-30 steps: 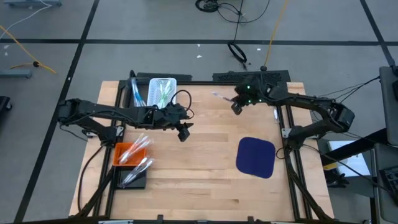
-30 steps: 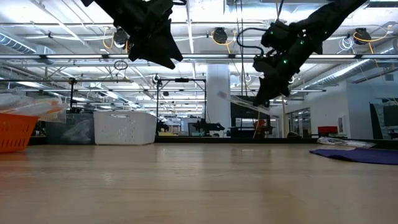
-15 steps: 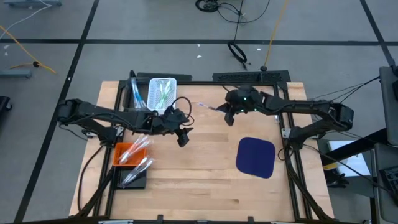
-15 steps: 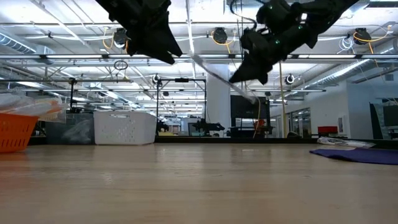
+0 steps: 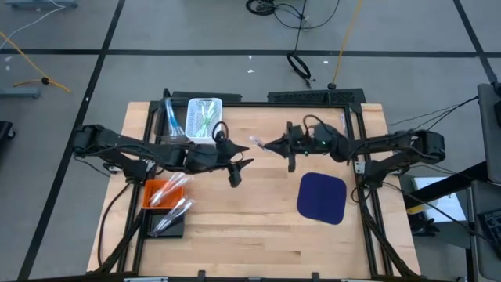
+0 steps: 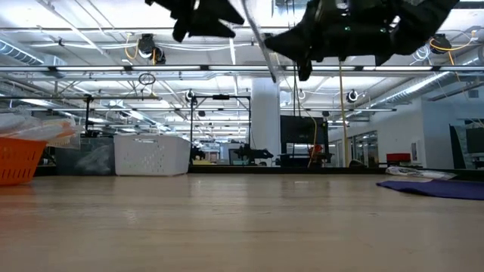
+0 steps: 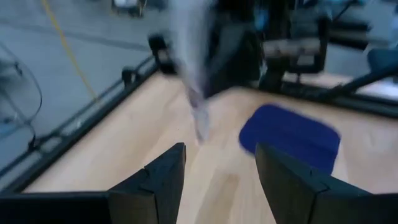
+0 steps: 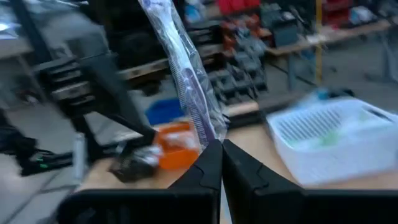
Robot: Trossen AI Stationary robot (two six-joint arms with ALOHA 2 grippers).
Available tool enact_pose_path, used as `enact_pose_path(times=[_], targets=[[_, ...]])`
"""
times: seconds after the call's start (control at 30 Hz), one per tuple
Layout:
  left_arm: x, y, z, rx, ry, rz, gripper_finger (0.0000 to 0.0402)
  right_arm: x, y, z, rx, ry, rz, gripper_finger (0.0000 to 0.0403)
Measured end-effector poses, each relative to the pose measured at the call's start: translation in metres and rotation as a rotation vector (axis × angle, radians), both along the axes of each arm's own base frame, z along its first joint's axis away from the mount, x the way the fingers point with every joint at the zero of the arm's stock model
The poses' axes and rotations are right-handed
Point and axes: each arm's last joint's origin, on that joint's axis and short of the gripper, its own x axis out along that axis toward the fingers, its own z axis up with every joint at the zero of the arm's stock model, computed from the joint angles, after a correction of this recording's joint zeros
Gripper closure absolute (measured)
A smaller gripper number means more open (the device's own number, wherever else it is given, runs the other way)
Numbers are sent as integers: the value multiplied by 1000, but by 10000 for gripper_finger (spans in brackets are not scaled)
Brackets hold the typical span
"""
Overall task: Pick & Place Toothbrushes
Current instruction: Put the violet toothbrush into the black bin
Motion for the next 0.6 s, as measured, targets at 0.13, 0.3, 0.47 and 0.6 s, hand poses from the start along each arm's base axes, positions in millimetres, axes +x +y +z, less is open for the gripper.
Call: enact_pose_path(times=[0.13,0.3,0.47,0.6], targets=[[3,-2,10,47,-89,-22,204,-5,14,-5,-9,-81,30,403],[5,-2,21,74,-194,-28,204,-7,23,-4,1,-132,16,403],[17,-4,18,122,-255,-45,204,-6,26,-4,-3,-132,-9,403],[28,-3,9,147,-280,-44,204,-6,26,-5,-1,-129,-6,403]])
